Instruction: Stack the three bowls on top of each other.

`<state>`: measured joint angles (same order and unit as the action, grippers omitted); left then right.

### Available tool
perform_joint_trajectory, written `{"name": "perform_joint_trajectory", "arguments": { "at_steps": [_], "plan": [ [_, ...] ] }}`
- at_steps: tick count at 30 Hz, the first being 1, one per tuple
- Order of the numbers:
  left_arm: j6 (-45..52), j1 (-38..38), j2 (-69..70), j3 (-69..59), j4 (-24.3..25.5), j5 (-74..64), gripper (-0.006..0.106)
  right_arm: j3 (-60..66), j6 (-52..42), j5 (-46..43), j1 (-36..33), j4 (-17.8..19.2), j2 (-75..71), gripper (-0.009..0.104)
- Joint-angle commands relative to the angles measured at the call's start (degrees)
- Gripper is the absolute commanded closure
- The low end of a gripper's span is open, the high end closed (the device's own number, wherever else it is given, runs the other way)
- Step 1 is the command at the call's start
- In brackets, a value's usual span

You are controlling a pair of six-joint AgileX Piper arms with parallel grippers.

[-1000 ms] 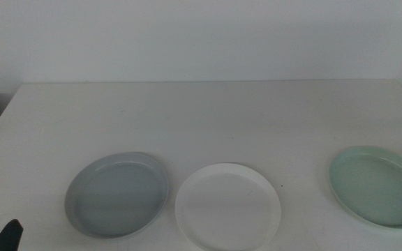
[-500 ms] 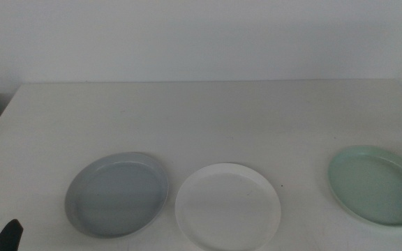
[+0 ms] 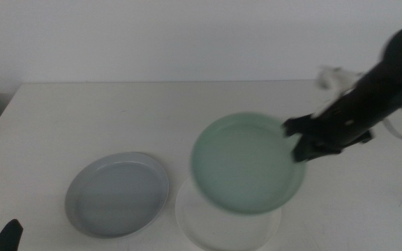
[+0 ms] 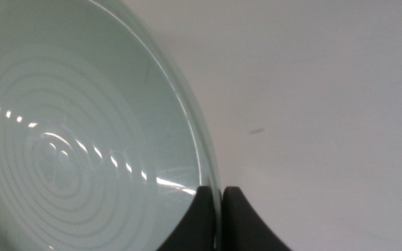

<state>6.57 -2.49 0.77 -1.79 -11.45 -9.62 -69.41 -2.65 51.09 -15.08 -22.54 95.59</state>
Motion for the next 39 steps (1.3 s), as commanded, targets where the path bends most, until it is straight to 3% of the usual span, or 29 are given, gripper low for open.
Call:
{"name": "perform_joint_trajectory", "arguments": {
  "at_steps": [1, 6, 19, 21, 31, 39],
  "plan": [
    [-0.3, 0.0, 0.8, 0.3, -0.2, 4.5, -0.004, -1.6, 1.7, -2.1, -3.6, 1.0, -1.2, 0.096],
    [-0.3, 0.0, 0.8, 0.3, -0.2, 4.5, -0.004, -1.6, 4.0, -3.7, -7.1, 2.4, 1.8, 0.096],
    [-0.3, 0.0, 0.8, 0.3, -0.2, 4.5, -0.004, -1.5, 3.4, -4.3, -7.5, 1.9, 6.9, 0.094],
    [-0.3, 0.0, 0.8, 0.3, -0.2, 4.5, -0.004, -1.5, 3.4, -4.4, -7.5, 1.9, 6.7, 0.090],
    [-0.3, 0.0, 0.8, 0.3, -0.2, 4.5, -0.004, -1.5, 1.1, -2.2, -7.4, 2.2, -3.0, 0.042],
    [-0.3, 0.0, 0.8, 0.3, -0.2, 4.5, -0.004, -0.8, -10.2, 4.3, -7.4, 2.9, -21.1, 0.041]
  ]
}}
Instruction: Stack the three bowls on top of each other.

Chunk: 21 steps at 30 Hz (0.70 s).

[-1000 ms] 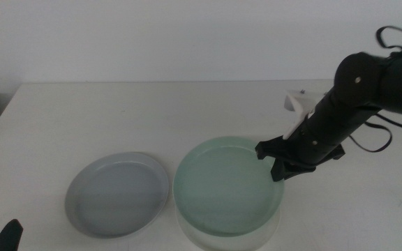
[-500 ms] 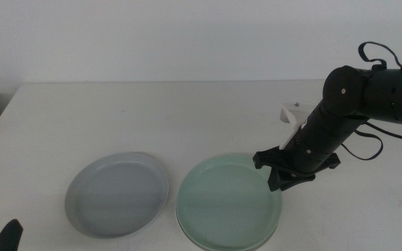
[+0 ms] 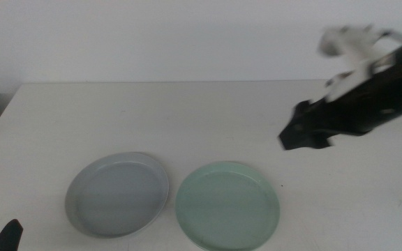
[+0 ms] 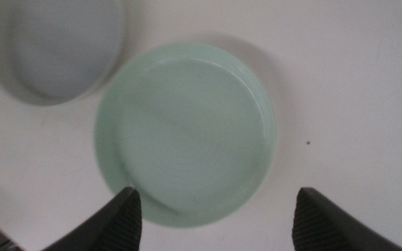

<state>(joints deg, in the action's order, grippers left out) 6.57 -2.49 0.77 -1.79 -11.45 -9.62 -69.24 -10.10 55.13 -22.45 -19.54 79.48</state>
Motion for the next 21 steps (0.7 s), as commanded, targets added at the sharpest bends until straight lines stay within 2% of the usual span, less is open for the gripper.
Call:
{"name": "perform_joint_trajectory", "arguments": {
  "at_steps": [1, 9, 15, 21],
  "plan": [
    [-0.3, 0.0, 0.8, 0.3, -0.2, 4.5, -0.004, -0.3, -3.1, 0.3, 0.0, 0.0, -7.4, 0.042],
    [-0.3, 0.0, 0.8, 0.3, -0.2, 4.5, -0.004, 9.4, -3.1, -2.0, 0.0, 2.3, -26.1, 0.049],
    [-0.3, 0.0, 0.8, 0.3, -0.2, 4.5, -0.004, 16.3, -3.1, -2.1, 0.0, 2.3, -39.6, 0.050],
    [-0.3, 0.0, 0.8, 0.3, -0.2, 4.5, -0.004, 17.4, -3.0, -2.4, 0.0, 3.3, -45.1, 0.050]
  ]
}}
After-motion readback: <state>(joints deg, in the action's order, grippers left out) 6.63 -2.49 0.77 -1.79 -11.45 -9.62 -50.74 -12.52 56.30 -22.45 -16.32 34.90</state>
